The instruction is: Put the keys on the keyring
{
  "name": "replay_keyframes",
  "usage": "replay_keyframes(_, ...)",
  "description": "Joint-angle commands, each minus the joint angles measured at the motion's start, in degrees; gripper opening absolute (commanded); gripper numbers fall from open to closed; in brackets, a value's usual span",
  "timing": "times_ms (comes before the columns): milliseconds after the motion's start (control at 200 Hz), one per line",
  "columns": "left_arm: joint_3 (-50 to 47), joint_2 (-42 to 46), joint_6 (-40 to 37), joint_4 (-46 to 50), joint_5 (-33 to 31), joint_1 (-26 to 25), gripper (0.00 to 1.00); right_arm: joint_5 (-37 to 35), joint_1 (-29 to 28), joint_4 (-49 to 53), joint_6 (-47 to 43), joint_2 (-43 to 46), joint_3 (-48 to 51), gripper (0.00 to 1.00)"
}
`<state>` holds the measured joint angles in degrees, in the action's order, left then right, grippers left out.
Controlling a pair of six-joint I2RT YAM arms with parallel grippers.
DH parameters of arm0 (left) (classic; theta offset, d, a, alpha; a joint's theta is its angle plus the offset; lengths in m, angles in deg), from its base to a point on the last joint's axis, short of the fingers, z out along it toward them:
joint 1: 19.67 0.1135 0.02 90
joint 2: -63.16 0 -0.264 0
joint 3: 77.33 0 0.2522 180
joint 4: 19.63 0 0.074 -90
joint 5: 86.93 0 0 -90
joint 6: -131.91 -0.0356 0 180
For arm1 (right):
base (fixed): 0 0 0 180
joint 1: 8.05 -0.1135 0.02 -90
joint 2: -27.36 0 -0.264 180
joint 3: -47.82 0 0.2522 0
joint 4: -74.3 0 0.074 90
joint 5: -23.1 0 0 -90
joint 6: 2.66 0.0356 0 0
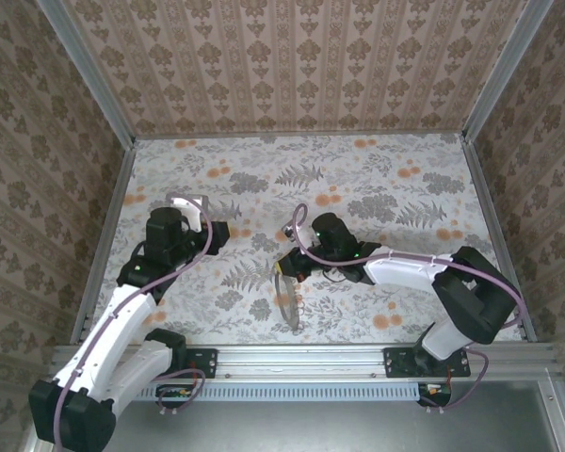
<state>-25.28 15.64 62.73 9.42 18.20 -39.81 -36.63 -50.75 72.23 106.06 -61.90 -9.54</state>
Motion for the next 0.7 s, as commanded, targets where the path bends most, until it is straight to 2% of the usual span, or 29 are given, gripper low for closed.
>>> replay_keyframes(0,0.0,-0.7,0.8,-0.4,-0.1,0.5,0.32,-4.7,0.0,5.2,0.7,-3.4,-3.0,0.00)
replay_keyframes(230,0.0,-3.0,0.4,-1.6,1.1,0.5,0.32,-11.7,-0.3,9.2,-0.5,-7.8,-5.5,0.00)
replay_keyframes(365,-0.5,-3.0,0.2,-1.9,0.9,0.5,0.32,-16.7,-1.5,15.0,-3.4,-8.8,-8.8,0.00)
replay_keyframes(695,-1.9,-2.6,0.2,-3.1,1.0,0.6,0.32,-21.9,-4.1,20.9,-6.2,-15.0,-14.9,0.00)
